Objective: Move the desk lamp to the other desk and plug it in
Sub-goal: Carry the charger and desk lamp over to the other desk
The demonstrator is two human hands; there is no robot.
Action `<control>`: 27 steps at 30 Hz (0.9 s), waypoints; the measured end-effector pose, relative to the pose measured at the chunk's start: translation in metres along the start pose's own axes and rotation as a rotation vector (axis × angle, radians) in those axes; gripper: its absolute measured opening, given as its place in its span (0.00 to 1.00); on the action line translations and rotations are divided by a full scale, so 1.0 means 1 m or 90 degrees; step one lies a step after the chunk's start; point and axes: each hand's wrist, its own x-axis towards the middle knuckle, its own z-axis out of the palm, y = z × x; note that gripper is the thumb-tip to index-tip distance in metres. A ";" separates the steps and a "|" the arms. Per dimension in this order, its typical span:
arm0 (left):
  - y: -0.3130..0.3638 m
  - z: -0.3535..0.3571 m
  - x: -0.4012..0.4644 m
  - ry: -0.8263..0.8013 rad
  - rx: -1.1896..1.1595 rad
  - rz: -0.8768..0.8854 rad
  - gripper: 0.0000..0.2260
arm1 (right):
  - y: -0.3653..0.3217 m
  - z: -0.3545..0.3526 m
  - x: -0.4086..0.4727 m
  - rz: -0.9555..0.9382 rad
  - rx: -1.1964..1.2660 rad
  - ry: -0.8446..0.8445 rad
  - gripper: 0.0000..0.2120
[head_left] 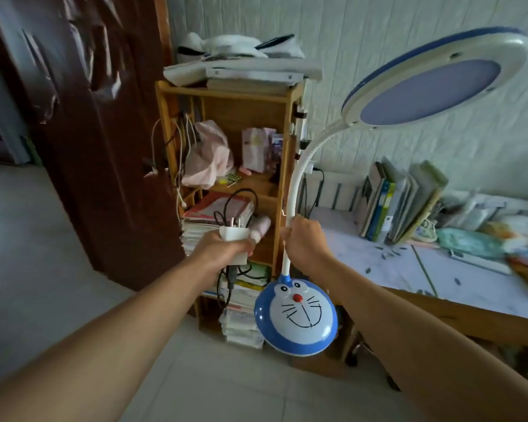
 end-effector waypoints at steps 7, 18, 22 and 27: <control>0.012 0.058 0.065 -0.102 -0.003 -0.016 0.12 | 0.043 -0.031 0.049 0.062 -0.017 0.046 0.10; 0.022 0.182 0.177 -0.098 0.006 -0.035 0.22 | 0.139 -0.070 0.168 0.082 -0.026 0.072 0.10; 0.028 0.217 0.211 -0.052 -0.009 -0.035 0.11 | 0.167 -0.077 0.212 0.064 -0.032 0.063 0.10; 0.025 0.254 0.256 -0.012 -0.001 -0.063 0.12 | 0.201 -0.078 0.268 0.052 -0.040 0.051 0.11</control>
